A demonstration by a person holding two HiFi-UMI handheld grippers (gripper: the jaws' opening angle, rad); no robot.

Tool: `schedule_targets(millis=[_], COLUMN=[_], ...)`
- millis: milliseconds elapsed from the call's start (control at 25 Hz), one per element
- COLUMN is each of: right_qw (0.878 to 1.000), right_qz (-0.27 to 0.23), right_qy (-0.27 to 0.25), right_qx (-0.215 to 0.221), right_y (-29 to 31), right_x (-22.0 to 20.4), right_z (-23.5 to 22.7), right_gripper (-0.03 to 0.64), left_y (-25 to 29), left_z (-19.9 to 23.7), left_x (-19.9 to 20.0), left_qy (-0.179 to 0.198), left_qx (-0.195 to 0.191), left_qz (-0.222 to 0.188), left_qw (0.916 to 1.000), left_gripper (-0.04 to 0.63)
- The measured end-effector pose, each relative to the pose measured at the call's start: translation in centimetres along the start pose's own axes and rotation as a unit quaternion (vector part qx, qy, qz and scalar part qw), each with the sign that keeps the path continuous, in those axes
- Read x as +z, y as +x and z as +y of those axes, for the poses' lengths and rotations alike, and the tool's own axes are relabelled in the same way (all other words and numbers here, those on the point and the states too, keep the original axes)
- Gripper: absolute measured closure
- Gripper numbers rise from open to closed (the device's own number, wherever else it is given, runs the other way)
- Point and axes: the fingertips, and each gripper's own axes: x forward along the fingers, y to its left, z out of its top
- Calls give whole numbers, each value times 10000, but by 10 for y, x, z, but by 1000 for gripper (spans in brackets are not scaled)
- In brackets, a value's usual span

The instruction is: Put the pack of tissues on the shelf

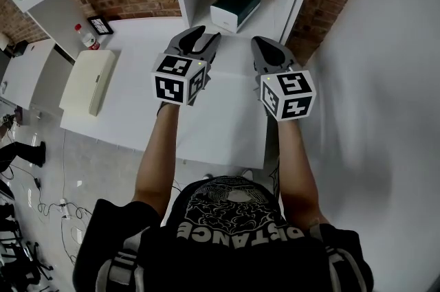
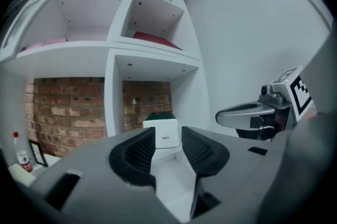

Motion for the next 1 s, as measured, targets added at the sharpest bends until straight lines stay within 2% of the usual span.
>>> schedule_targets(millis=[80, 160, 280, 440, 640, 1000], right_qw=[10000, 10000, 10000, 9999, 9999, 9999], right_qz=[-13, -28, -13, 56, -2, 13], right_qy=[9, 12, 0, -104, -103, -141], right_qx=[33, 51, 40, -23, -20, -54], right_y=[-1, -2, -1, -2, -1, -1], right_x=[1, 2, 2, 0, 3, 4], right_z=[2, 3, 3, 2, 2, 2], right_gripper=[614, 614, 614, 614, 614, 614], left_y=[-11, -18, -22, -26, -26, -23], left_z=[7, 10, 13, 21, 24, 20], left_x=[1, -2, -12, -15, -13, -11], left_qy=[-96, -179, -128, -74, -143, 25], left_qx=[188, 214, 347, 577, 581, 500], left_qz=[-128, -118, 16, 3, 1, 62], left_qw=[9997, 9995, 9993, 9983, 9982, 9987], left_gripper=[459, 483, 519, 588, 592, 592])
